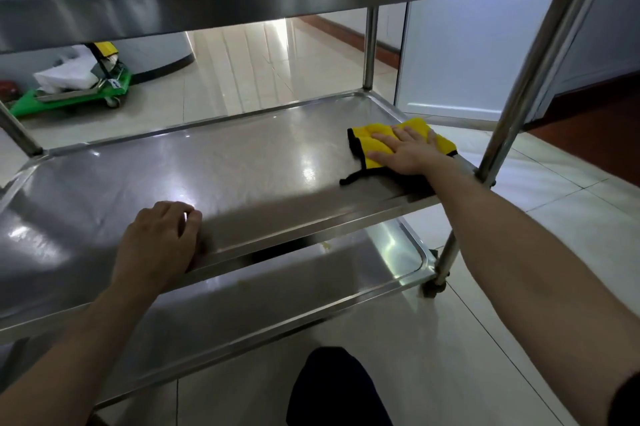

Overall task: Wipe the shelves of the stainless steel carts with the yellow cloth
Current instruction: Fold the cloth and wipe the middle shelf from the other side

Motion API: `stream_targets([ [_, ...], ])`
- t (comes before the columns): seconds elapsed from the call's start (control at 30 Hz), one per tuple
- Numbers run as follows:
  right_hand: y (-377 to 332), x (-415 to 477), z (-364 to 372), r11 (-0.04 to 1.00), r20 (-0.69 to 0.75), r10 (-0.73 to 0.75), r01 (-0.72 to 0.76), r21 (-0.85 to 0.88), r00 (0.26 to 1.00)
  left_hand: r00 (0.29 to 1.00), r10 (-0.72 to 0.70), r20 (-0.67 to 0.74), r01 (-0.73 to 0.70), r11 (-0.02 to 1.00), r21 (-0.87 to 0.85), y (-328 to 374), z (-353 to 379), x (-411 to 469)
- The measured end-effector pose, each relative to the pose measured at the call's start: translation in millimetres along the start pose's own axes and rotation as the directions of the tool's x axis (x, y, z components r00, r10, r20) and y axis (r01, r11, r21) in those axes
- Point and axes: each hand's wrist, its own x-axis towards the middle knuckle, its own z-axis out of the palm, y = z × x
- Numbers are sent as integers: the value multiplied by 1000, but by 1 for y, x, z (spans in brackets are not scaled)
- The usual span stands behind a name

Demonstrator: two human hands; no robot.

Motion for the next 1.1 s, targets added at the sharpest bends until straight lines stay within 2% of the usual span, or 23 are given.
stream_targets([
  [0.13, -34, 48, -8, 999, 8, 41, -41, -9, 999, 1000, -8, 1, 8, 1000, 4, 3, 4, -4],
  [0.23, -70, 76, -7, 1000, 12, 13, -13, -1, 1000, 1000, -18, -9, 18, 1000, -16, 5, 1, -5],
  [0.33, -121, 83, -2, 999, 33, -51, 51, -5, 998, 992, -7, 122, -11, 989, 146, 8, -5, -4],
  [0.37, -142, 80, 2, 996, 40, -90, 91, -16, 995, 991, -19, 136, -1, 989, 149, 8, -6, -3],
  [0.43, -185, 62, 11, 979, 50, -199, 201, -32, 979, 999, -37, 30, 35, 998, 53, 11, -8, -3],
  [0.5, -222, 32, 23, 951, 49, -306, 308, -32, 951, 998, -54, -18, 54, 998, 14, 13, -8, -3],
  [0.6, -254, -26, 39, 904, 56, -425, 427, -12, 903, 999, -46, -1, 46, 998, 52, 11, -8, -1],
  [0.73, -254, -94, 52, 853, 66, -522, 521, 30, 851, 997, -59, 53, 54, 994, 90, 12, -12, -1],
  [0.8, -250, -111, 51, 860, 77, -510, 508, 47, 857, 997, -66, 29, 66, 998, -1, 15, -12, -2],
  [0.9, -252, -115, 43, 874, 98, -486, 483, 54, 869, 989, -109, -102, 88, 976, -198, 6, -20, -7],
  [0.93, -253, -113, 43, 877, 97, -481, 477, 56, 872, 985, -114, -130, 90, 981, -172, -6, -24, -9],
  [1.0, -256, -107, 46, 886, 86, -463, 460, 47, 882, 986, -92, -138, 95, 995, 16, -39, -32, -12],
  [1.1, -271, -83, 47, 909, 105, -416, 417, 16, 903, 988, -144, 52, 121, 942, 314, -75, -35, -22],
])
